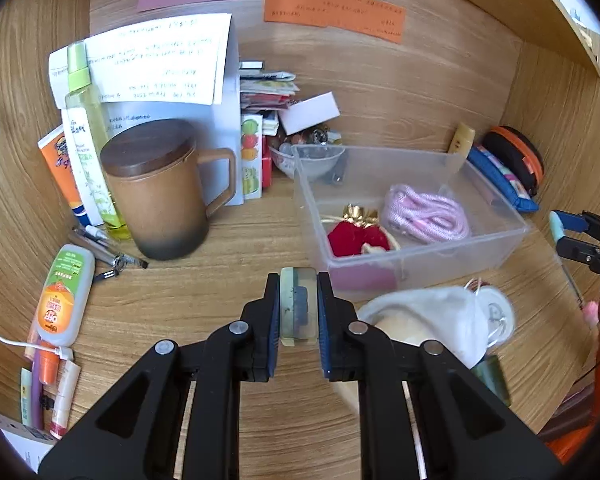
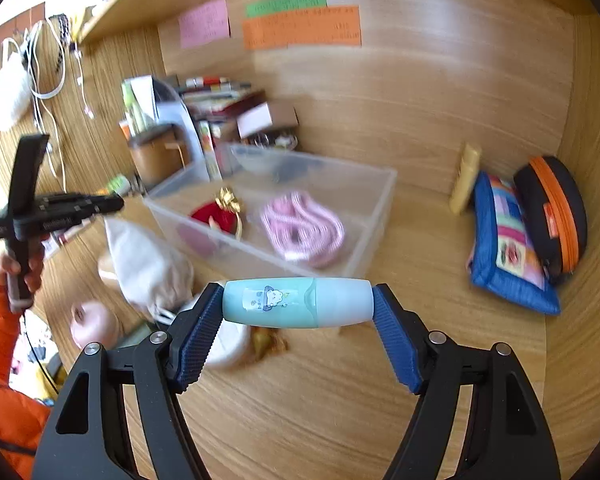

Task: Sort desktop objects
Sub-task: 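Carry soap bar and mint tube into the clear box and open both grippers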

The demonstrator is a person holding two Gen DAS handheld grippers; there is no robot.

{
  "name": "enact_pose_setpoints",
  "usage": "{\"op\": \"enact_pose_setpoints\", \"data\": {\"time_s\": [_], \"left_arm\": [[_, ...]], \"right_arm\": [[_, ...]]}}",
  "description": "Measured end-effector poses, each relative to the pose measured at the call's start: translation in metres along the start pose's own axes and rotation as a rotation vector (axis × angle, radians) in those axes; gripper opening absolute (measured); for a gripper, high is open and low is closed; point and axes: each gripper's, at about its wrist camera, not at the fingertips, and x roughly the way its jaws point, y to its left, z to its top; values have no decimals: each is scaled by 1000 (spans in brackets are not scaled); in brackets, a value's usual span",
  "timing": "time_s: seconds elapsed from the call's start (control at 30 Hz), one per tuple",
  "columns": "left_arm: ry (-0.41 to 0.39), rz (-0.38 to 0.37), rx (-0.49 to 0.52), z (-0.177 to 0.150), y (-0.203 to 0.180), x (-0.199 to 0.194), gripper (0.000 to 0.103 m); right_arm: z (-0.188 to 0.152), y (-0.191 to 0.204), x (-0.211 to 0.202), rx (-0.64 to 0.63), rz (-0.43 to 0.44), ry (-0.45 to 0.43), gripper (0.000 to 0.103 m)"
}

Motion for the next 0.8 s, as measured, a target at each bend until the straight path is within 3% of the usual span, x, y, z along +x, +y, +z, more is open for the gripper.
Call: {"op": "enact_pose_setpoints", "data": {"time_s": [0.53,0.8], "left_arm": [[-67,-67,92,50,-27,2,15],[-59,-103,126,71,-40,21,15]], "right_arm": [[55,13,57,-3,51,-16,71],[84,12,76,-13,28,-17,71]]}}
